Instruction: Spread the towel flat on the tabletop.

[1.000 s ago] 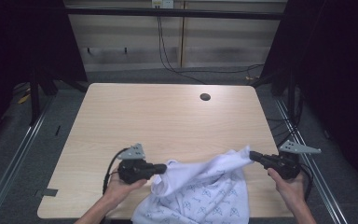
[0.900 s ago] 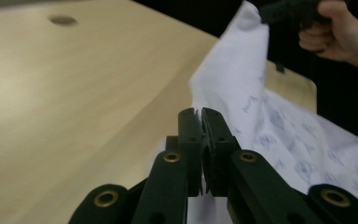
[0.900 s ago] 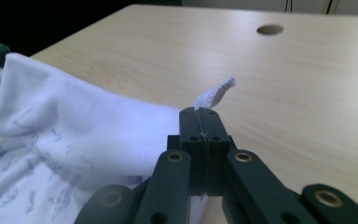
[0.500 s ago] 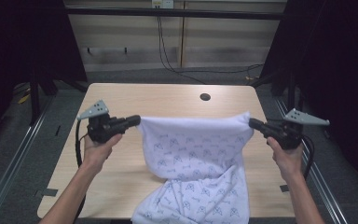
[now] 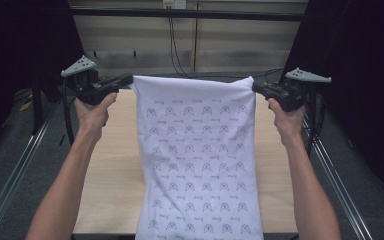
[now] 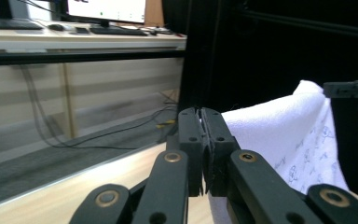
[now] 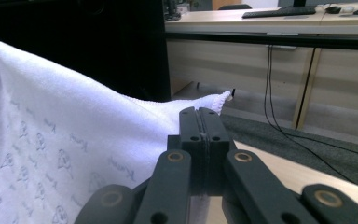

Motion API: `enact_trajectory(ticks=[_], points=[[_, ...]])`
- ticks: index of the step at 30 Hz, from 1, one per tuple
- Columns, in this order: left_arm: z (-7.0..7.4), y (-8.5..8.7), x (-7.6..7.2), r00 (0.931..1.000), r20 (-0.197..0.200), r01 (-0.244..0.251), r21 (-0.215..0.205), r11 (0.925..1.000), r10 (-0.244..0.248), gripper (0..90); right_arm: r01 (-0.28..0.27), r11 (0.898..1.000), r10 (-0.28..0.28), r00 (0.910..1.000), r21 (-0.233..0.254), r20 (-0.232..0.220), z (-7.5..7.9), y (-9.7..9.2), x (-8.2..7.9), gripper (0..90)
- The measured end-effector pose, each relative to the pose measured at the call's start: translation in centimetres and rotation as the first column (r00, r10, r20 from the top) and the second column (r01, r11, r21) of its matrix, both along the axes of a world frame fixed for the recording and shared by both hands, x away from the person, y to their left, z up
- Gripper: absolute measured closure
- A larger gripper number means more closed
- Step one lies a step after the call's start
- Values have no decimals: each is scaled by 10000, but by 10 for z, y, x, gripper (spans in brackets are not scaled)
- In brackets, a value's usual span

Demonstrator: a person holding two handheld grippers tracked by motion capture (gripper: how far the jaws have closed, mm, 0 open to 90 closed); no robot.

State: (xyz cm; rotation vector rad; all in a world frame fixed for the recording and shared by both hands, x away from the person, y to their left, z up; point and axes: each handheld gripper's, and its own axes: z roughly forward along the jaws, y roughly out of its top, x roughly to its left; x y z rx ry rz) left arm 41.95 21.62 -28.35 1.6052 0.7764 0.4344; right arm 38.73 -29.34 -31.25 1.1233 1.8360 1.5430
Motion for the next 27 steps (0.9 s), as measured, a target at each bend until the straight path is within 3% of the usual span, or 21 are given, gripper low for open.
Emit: enact_trajectory(ticks=[2, 4, 6, 7, 9, 11, 13, 15, 17, 19, 22, 24, 26, 27], points=[[2, 0, 11, 10000, 87, -36, -93, 10000, 37, 880, 162, 9999, -162, 9999, -37, 50, 3, 3, 10, 900], [-5, -2, 24, 9995, -259, -192, -359, 9992, 182, 877, 396, 9992, -396, 9992, -1, 68, 4, 5, 18, 900], [-21, -7, 35, 9940, -775, -747, 283, 9968, 767, 788, 459, 9989, -462, 9986, -116, -272, 1, 6, 26, 889], [-30, -5, 39, 9895, -1033, -977, 346, 9946, 1008, 700, 631, 9969, -658, 9963, -474, -560, -3, 5, 30, 826], [-49, 1, 42, 9833, -1413, -1140, 152, 9934, 1150, 644, 1124, 9904, -1204, 9874, -805, -1023, -14, 1, 35, 680], [-68, 4, 39, 9810, -1704, -840, 569, 9948, 925, 641, 1124, 9926, -1171, 9856, -452, -1219, -27, -9, 34, 647], [-81, 3, 34, 9798, -1846, -634, 798, 9948, 773, 637, 1029, 9912, -1148, 9814, -838, -1536, -42, -14, 31, 646], [-95, 1, 25, 9784, -2009, -323, 809, 9962, 481, 624, 902, 9919, -1050, 9786, -898, -1770, -56, -20, 23, 625], [-109, -4, 12, 9769, -2137, 253, 1041, 9942, -25, 614, 712, 9922, -893, 9787, -1024, -1847, -68, -21, 10, 624], [-125, -11, -6, 9693, -2387, 898, 1207, 9886, -589, 620, 327, 9924, -561, 9784, -1190, -1992, -80, -21, -6, 622], [-145, -22, -32, 9523, -2689, 1922, 1598, 9682, -1447, 663, -601, 9900, 254, 9661, -1280, -2569, -102, -16, -32, 620], [-163, -28, -51, 9303, -3082, 2581, 1643, 9520, -1990, 705, -1148, 9853, 735, 9532, -1262, -2933, -119, -11, -51, 634], [-183, -37, -68, 9005, -3606, 3280, 1959, 9242, -2432, 725, -1561, 9768, 973, 9333, -1466, -3458, -139, -5, -67, 633], [-192, -42, -75, 8870, -3833, 3601, 2250, 9054, -2575, 723, -1771, 9721, 1084, 9207, -1538, -3749, -148, -2, -74, 628]])
